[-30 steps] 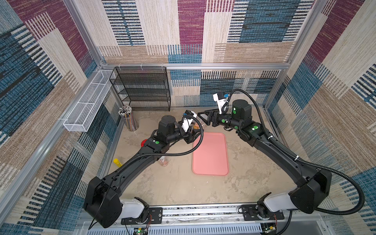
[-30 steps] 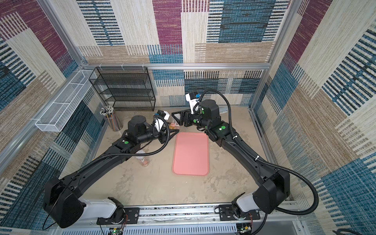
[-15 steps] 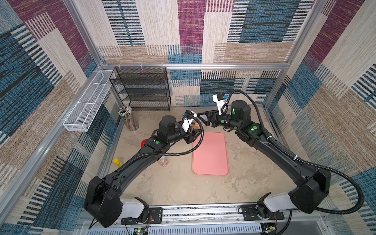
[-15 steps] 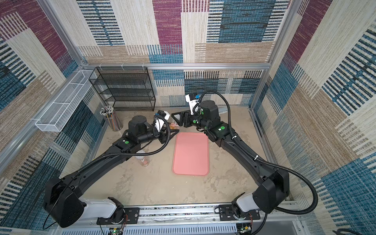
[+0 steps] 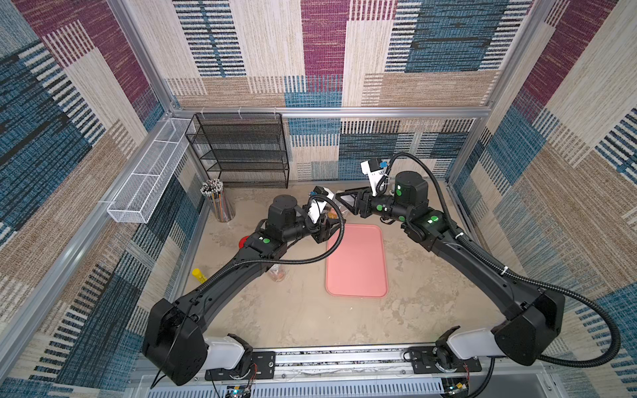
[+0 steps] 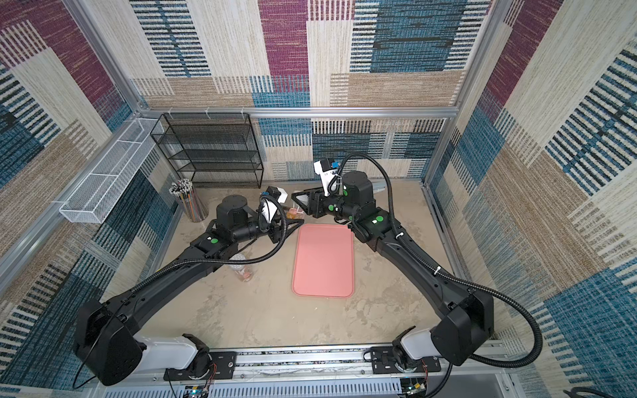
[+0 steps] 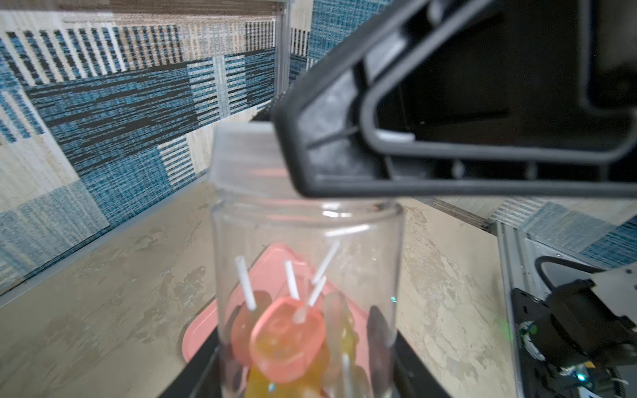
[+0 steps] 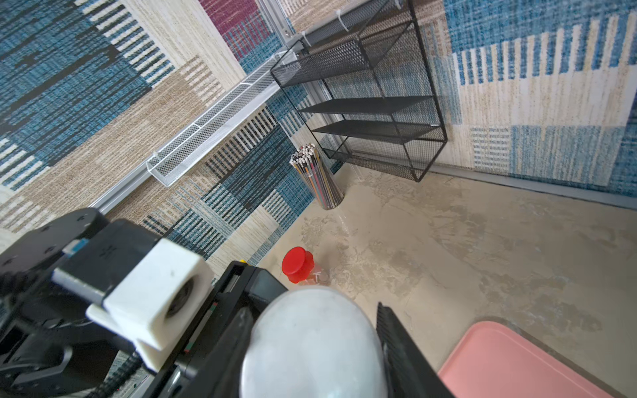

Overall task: Pour the candies out of the jar
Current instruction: Unscrew the lid from the jar.

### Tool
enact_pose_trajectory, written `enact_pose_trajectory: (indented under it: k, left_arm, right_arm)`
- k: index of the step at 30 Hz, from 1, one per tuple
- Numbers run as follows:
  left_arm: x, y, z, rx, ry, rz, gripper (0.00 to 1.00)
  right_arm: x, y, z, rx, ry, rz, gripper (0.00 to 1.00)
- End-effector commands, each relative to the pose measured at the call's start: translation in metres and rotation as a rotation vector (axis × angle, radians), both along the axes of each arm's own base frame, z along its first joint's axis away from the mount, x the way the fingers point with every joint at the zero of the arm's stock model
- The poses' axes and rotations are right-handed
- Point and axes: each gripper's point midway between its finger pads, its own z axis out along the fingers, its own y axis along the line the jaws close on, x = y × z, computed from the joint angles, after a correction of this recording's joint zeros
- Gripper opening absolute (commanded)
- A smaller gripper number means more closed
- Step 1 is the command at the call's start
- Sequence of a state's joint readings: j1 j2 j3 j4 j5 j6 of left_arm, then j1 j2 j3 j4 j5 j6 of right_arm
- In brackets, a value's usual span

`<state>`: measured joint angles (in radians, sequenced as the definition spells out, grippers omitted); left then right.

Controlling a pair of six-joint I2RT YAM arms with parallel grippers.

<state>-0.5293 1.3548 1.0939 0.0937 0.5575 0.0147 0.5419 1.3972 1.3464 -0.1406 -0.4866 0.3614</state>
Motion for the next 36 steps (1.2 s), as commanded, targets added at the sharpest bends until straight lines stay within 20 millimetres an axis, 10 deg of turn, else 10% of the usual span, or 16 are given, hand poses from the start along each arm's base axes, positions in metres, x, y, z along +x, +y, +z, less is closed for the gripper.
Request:
enact_pose_trajectory:
  k: [1,11,36]
  left_arm:
    - [-0.024,-0.008,0.035,-0.120,-0.031,-0.199,0.00]
    - [-0.066,-0.013,0.059,-0.213,-0.007,-0.494,0.00]
    - [-0.044,-0.014,0.022,-0.139,0.066,-0.383,0.00]
  right_arm:
    - [-0.024,0.006,0.031,0.033,-0.179,0.154,0.42]
    - [-0.075,-0.002,0.043,0.035,-0.349,0.391,0.36]
    - [-0.059,-0.021,0.063,0.057,-0.364,0.310,0.36]
